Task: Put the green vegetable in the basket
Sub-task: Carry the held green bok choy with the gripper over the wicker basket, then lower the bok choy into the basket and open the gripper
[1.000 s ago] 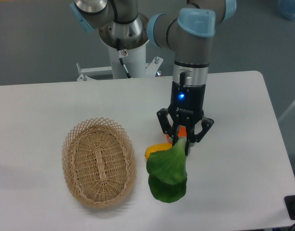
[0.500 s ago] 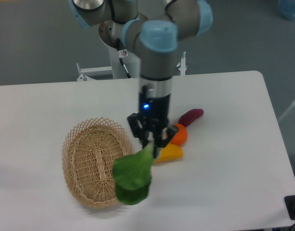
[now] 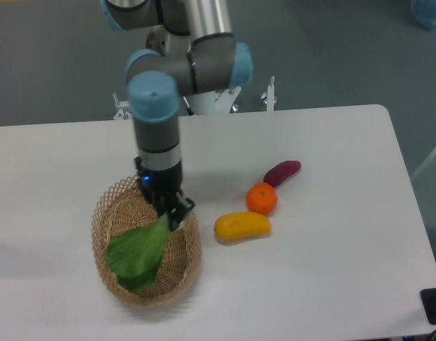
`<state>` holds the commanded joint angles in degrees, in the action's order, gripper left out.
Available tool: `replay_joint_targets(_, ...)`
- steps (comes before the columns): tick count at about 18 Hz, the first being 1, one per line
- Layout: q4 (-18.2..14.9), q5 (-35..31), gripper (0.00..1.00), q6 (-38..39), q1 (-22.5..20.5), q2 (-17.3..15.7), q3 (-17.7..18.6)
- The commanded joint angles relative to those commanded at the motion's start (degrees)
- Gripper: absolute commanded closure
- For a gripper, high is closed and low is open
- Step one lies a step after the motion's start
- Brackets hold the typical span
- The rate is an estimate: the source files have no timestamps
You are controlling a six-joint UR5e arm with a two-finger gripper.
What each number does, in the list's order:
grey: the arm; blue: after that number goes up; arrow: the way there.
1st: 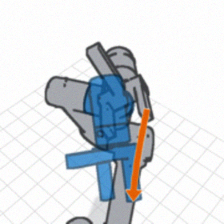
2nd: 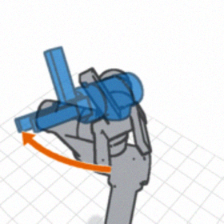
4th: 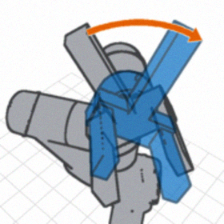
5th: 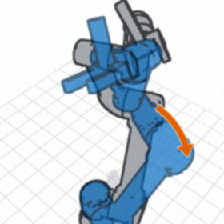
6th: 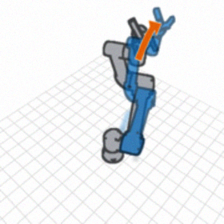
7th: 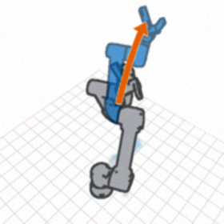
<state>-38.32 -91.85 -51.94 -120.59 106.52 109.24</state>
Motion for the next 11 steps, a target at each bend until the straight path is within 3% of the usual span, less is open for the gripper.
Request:
replay_joint_targets(3,0.1,-0.8,0.62,-0.1,0.2,0.4,2.9)
replay_joint_targets(11,0.3,-2.2,0.62,-0.2,0.6,2.1,2.6)
